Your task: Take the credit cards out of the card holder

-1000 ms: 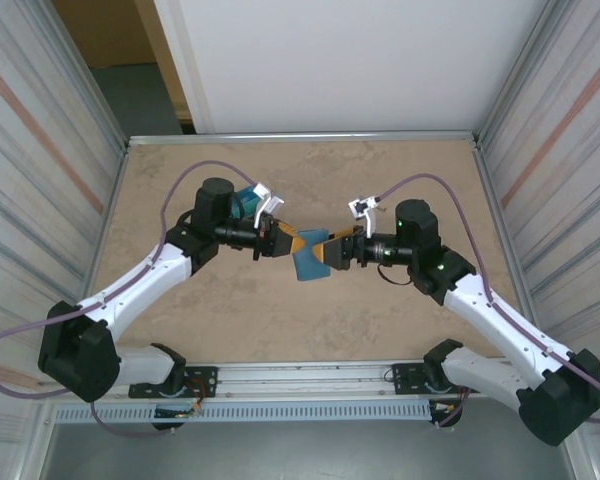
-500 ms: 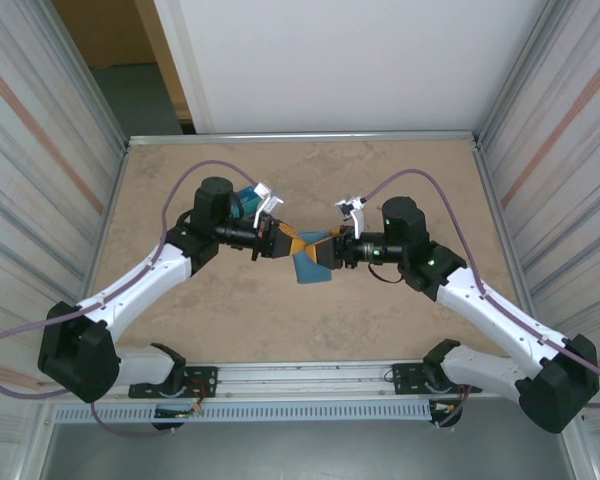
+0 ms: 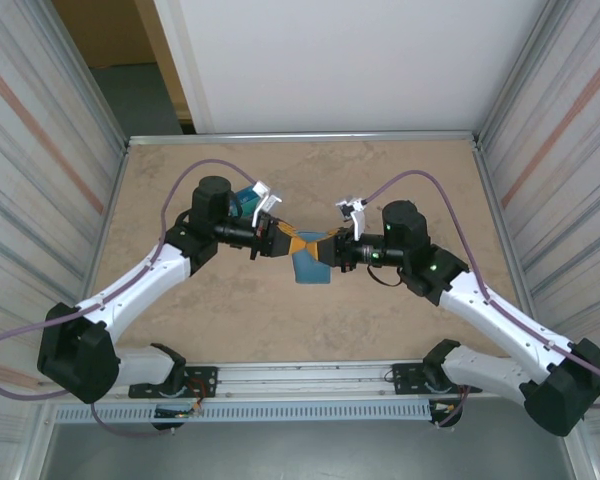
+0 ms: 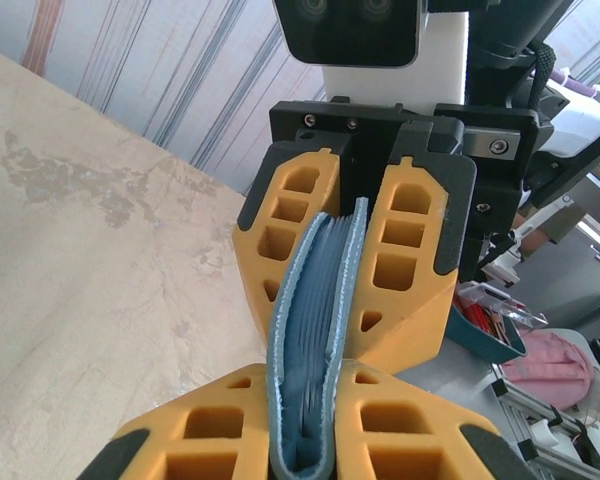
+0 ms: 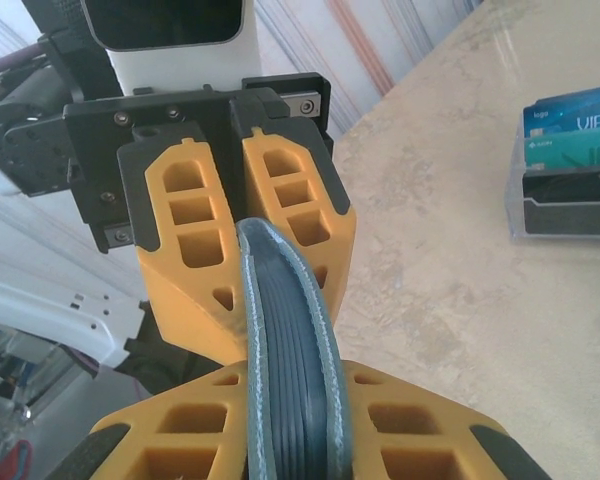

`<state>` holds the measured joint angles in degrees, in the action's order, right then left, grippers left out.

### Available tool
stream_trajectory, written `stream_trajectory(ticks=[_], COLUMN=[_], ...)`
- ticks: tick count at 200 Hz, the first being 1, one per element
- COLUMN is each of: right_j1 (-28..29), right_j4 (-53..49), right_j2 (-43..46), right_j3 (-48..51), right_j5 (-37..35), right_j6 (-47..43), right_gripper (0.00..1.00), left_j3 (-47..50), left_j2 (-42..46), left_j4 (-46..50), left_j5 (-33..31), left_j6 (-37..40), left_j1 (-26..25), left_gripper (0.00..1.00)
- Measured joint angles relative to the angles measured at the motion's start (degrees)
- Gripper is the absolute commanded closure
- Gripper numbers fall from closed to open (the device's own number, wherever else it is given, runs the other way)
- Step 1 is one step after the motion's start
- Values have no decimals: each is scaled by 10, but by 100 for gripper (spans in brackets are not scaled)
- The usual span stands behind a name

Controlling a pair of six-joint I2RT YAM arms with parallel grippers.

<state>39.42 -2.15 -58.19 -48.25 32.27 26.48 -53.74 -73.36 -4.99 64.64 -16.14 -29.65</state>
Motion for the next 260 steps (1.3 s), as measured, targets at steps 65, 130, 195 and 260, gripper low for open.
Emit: stream_trajectory(ticks=[65,130,195,260], right_j1=[4,4,-18,-21], right_j4=[4,3,6,9], right_j2=[26,51,59,33], right_j3=[15,24,24,24], right_j5=[-43,-76,-96,-67], right_j6=[10,16,40,50], right_gripper=[100,100,100,100], left_j3=[0,36,99,119], left_j2=[0,31,42,28], left_j4=[-28,-30,-45,-134], left_j5=[-34,-68,-114,-129], left_j6=[-37,-47,-49,-87], left_j1=[4,9,-65,-72], left_gripper=[47,24,14,29])
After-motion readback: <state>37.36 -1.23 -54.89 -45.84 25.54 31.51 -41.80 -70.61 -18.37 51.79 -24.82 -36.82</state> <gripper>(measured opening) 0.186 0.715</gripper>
